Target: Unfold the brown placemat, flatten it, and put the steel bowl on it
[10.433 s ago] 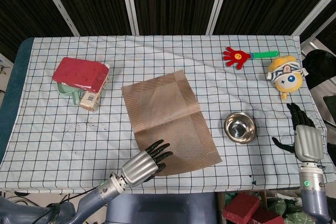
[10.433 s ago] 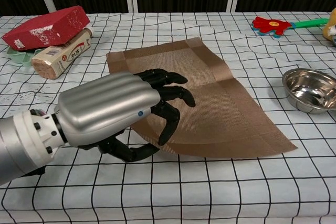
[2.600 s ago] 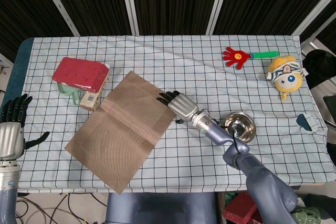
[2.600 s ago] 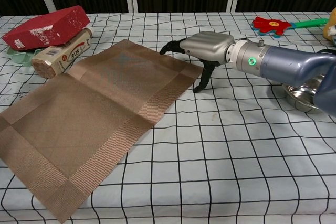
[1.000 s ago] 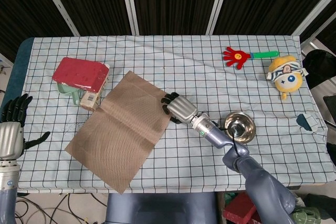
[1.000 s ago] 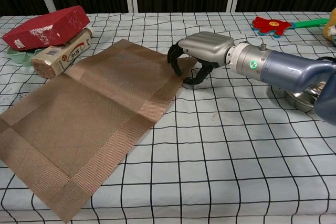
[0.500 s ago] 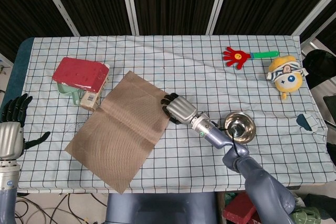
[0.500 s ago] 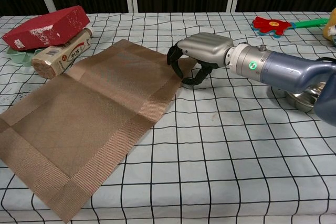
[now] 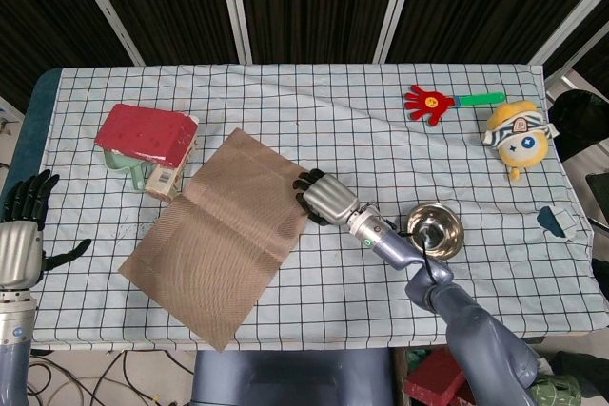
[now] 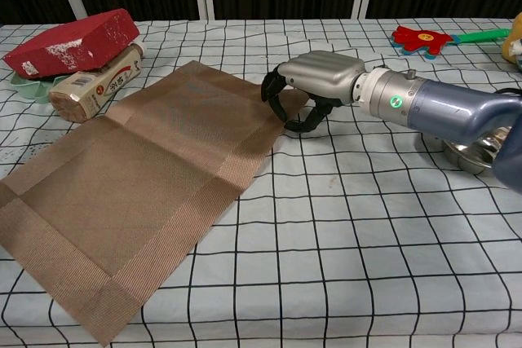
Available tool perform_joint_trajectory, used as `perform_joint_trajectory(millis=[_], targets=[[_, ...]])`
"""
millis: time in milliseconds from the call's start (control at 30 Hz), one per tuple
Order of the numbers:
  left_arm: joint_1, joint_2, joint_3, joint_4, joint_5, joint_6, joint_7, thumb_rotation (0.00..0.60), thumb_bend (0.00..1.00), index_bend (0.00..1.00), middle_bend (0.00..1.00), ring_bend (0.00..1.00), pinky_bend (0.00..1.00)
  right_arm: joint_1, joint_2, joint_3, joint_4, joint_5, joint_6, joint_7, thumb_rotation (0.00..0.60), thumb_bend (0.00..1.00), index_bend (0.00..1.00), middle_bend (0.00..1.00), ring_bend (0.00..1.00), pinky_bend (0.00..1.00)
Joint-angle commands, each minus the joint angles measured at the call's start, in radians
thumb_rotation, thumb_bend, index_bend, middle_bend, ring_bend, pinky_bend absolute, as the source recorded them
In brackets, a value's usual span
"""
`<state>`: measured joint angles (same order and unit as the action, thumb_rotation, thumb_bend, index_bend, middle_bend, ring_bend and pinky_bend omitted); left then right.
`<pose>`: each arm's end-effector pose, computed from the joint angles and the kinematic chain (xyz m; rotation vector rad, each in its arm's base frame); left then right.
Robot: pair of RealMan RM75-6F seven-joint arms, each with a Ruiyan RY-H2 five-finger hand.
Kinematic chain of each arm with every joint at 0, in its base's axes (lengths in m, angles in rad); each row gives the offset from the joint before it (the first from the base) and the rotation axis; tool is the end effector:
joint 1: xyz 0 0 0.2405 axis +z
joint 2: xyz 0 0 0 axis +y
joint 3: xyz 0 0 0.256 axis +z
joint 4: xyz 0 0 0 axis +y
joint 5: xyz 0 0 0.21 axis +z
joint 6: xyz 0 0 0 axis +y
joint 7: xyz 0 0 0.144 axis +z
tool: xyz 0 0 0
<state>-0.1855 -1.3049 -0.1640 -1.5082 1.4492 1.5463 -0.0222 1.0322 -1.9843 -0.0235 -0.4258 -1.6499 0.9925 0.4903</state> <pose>-0.2876 0.2326 0.1365 -1.2453 -0.8329 -1.1401 -0.1144 -0.4198 -0.0861 2.1913 -0.5999 1.1059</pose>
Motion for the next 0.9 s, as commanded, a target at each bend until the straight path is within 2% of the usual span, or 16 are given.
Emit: perform_joint_trajectory(millis=[33,300,533,633,733,900], targets=[[0.000,0.000,0.000,0.000,0.000,0.000,0.001,0.600,0.00,0.07,0.03,0.02,0.03,-0.004,0.006,-0.001,-0.005,-0.001,0.007,-0.002,0.600,0.42,0.64,0.26,0.17,0.21],[0.000,-0.001,0.004,-0.001,0.006,0.000,0.002,0.600,0.00,0.07,0.03,0.02,0.03,-0.029,0.049,-0.003,-0.045,-0.002,0.047,-0.021,0.600,0.44,0.64,0.26,0.17,0.21],[0.000,-0.004,0.004,0.002,0.008,0.003,0.002,0.600,0.00,0.07,0.03,0.02,0.03,-0.081,0.128,-0.005,-0.122,0.006,0.094,-0.063,0.600,0.45,0.65,0.26,0.17,0.21],[-0.001,-0.006,0.010,0.003,0.017,0.004,0.007,0.600,0.00,0.07,0.03,0.02,0.03,-0.135,0.192,-0.008,-0.200,0.012,0.151,-0.104,0.600,0.46,0.65,0.26,0.17,0.21],[0.000,-0.009,0.016,0.003,0.027,0.007,0.012,0.600,0.00,0.07,0.03,0.02,0.03,-0.177,0.235,0.010,-0.293,0.038,0.185,-0.180,0.600,0.47,0.66,0.26,0.17,0.21],[0.001,-0.010,0.021,0.001,0.037,0.011,0.010,0.600,0.00,0.07,0.03,0.02,0.03,-0.216,0.268,0.049,-0.420,0.091,0.183,-0.300,0.600,0.48,0.66,0.26,0.17,0.21]])
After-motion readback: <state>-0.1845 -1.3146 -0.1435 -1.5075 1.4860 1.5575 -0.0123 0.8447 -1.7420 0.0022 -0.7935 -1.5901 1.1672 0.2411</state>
